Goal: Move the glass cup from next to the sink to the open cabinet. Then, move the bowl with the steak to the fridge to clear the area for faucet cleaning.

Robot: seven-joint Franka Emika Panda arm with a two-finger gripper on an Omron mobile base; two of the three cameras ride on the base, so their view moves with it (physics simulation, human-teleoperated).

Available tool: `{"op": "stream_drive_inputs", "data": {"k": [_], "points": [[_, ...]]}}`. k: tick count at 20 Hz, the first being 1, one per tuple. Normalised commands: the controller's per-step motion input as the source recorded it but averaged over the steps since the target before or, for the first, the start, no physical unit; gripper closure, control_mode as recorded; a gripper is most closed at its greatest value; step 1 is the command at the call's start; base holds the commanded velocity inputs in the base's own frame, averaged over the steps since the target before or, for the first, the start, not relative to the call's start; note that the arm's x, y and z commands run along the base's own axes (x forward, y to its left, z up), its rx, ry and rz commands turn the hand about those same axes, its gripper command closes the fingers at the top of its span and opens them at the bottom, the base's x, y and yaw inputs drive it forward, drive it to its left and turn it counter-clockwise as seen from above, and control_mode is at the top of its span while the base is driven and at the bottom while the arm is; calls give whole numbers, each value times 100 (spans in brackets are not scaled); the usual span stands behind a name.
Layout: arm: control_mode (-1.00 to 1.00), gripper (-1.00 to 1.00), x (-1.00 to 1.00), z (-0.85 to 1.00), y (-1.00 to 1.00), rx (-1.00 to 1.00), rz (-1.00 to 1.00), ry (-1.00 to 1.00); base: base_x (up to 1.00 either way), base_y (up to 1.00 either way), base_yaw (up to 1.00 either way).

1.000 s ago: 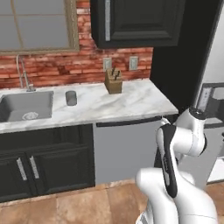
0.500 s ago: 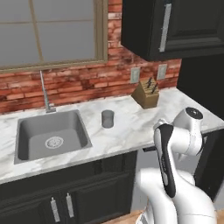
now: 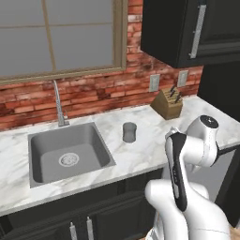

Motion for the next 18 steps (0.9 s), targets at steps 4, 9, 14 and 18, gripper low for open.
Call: {"op": "stream_drive_inputs", "data": {"k": [4, 9, 14, 18], "points": [[100, -100, 0, 0, 0, 0, 0, 0, 47, 0, -5], [100, -100, 0, 0, 0, 0, 0, 0, 37, 6, -3], [100, -100, 0, 0, 0, 0, 0, 0, 5, 0, 0], [100, -100, 0, 0, 0, 0, 0, 0, 44, 2, -4]]}}
